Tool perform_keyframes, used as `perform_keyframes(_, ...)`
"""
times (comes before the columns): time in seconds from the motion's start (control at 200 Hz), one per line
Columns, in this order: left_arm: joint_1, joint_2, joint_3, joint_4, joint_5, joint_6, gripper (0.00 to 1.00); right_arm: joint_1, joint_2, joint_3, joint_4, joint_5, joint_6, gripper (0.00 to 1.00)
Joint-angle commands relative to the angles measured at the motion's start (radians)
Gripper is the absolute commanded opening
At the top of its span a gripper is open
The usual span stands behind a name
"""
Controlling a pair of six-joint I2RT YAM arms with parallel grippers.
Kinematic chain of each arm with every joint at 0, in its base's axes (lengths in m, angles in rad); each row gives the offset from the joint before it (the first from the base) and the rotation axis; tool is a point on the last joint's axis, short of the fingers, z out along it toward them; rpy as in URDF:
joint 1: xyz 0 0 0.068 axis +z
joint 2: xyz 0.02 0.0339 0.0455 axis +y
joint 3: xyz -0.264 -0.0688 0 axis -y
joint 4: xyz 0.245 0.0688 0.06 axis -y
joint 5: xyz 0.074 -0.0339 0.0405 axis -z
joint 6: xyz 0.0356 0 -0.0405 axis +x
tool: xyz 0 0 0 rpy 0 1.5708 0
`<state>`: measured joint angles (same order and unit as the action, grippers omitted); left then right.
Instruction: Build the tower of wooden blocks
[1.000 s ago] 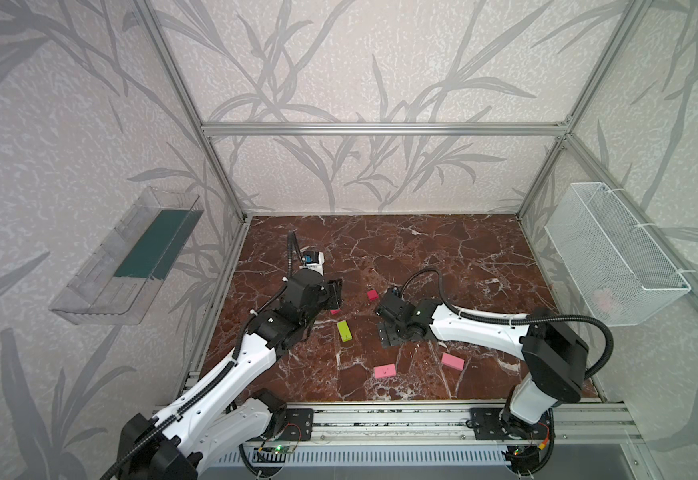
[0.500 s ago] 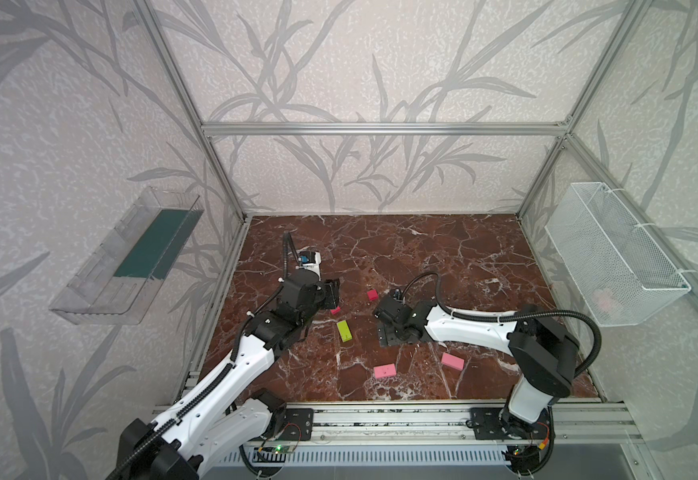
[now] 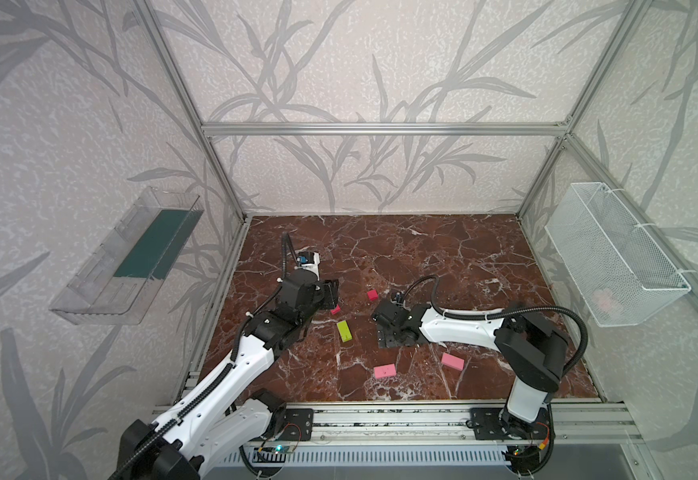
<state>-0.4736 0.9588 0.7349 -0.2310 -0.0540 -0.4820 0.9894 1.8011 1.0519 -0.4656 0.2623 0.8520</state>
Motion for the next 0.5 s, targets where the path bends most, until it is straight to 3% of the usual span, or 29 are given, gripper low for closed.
perform_keyframes(0.0, 0.007, -0.015, -0.013, 0.007, 0.002, -0.006, 0.49, 0.003, 0.022, 0.017, -0.011, 0.01, 0.016, 0.98)
perform_keyframes(0.25, 0.013, -0.018, -0.014, 0.006, 0.003, -0.006, 0.49, 0.004, 0.043, 0.04, -0.001, 0.004, 0.002, 0.77)
perform_keyframes(0.495, 0.018, -0.014, -0.017, 0.011, 0.006, -0.007, 0.49, 0.002, 0.08, 0.088, -0.016, 0.02, -0.003, 0.69)
